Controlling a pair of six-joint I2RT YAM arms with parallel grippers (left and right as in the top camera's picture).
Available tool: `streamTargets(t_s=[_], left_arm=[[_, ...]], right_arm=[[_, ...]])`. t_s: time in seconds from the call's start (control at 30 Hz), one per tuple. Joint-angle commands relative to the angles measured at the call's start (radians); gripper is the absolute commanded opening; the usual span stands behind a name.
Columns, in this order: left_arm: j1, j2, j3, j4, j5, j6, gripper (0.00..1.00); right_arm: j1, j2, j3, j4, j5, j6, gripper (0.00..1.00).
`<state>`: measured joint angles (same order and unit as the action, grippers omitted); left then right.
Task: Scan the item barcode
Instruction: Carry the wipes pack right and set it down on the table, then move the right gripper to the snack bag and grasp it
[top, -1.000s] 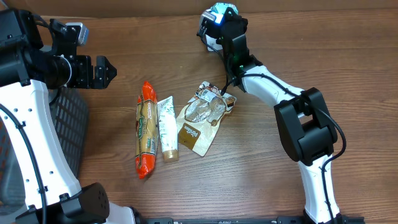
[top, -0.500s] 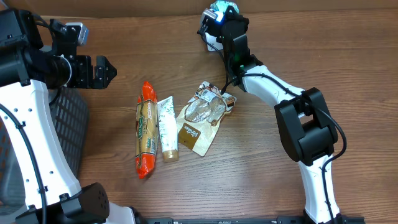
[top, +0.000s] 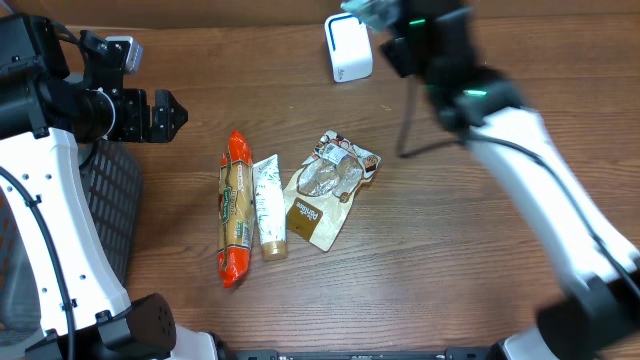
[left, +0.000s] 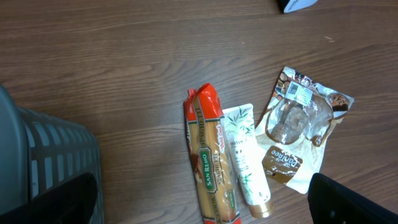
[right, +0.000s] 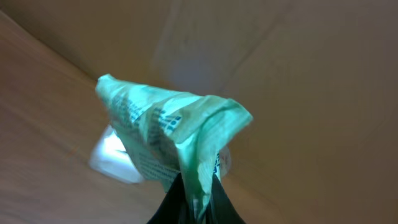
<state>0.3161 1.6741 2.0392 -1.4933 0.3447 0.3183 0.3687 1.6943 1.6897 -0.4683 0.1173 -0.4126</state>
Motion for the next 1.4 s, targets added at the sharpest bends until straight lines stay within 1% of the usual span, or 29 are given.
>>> streamTargets(t_s=[0.0, 0.07, 0.13, 0.23, 0.3, 0.43, 0.6, 0.67, 0.8, 0.87, 0.9, 0.93, 0.97, 1.0, 1.03, 1.2, 1.37], left_arm=[[-0.002, 0.002, 0.005, 0.002, 0.012, 0.022, 1.0], [-0.002, 0.002, 0.005, 0.002, 0.011, 0.022, 0.99], [-0.002, 0.002, 0.005, 0.002, 0.012, 0.022, 0.99], [-0.002, 0.002, 0.005, 0.002, 0.011, 0.022, 0.99], [-0.002, 0.002, 0.005, 0.002, 0.012, 0.022, 1.0], [-0.002, 0.002, 0.005, 0.002, 0.012, 0.022, 1.0], [-0.002, 0.002, 0.005, 0.002, 0.012, 0.022, 0.99], [-0.002, 0.002, 0.005, 0.002, 0.012, 0.022, 1.0], [-0.002, 0.002, 0.005, 0.002, 0.012, 0.022, 1.0], [-0.002, 0.002, 0.005, 0.002, 0.011, 0.022, 1.0], [-0.002, 0.002, 0.005, 0.002, 0.011, 0.022, 0.99], [-0.002, 0.002, 0.005, 0.002, 0.012, 0.022, 1.0], [-0.002, 0.002, 0.005, 0.002, 0.012, 0.022, 0.99], [-0.002, 0.002, 0.005, 0.002, 0.012, 0.022, 0.99], [-0.002, 0.002, 0.005, 0.002, 0.012, 0.022, 0.99], [-0.002, 0.002, 0.005, 0.002, 0.011, 0.022, 1.0], [-0.002, 0.002, 0.005, 0.002, 0.012, 0.022, 1.0]], right_arm=[[-0.138, -0.076, 0.017, -0.126, -0.391, 0.349, 0.04], [-0.231, -0.093, 0.017, -0.239, -0.504, 0.449, 0.04], [-0.336, -0.092, 0.017, -0.366, -0.589, 0.507, 0.04], [-0.476, -0.061, 0.0, -0.526, -0.643, 0.507, 0.04], [-0.547, -0.034, -0.033, -0.572, -0.643, 0.506, 0.04], [-0.665, 0.05, -0.134, -0.562, -0.642, 0.491, 0.04], [-0.756, 0.174, -0.256, -0.447, -0.643, 0.491, 0.04], [-0.783, 0.218, -0.283, -0.414, -0.643, 0.491, 0.04], [-0.827, 0.299, -0.29, -0.425, -0.642, 0.491, 0.04], [-0.841, 0.318, -0.29, -0.439, -0.634, 0.491, 0.19], [-0.845, 0.321, -0.29, -0.444, -0.628, 0.491, 0.28], [-0.85, 0.322, -0.29, -0.45, -0.623, 0.491, 0.38], [-0.853, 0.321, -0.29, -0.453, -0.618, 0.491, 0.51], [-0.856, 0.321, -0.289, -0.454, -0.62, 0.492, 0.79], [-0.859, 0.321, -0.288, -0.455, -0.622, 0.494, 1.0], [-0.867, 0.302, -0.235, -0.499, -0.695, 0.495, 1.0], [-0.849, 0.214, -0.116, -0.639, -0.764, 0.495, 1.0]])
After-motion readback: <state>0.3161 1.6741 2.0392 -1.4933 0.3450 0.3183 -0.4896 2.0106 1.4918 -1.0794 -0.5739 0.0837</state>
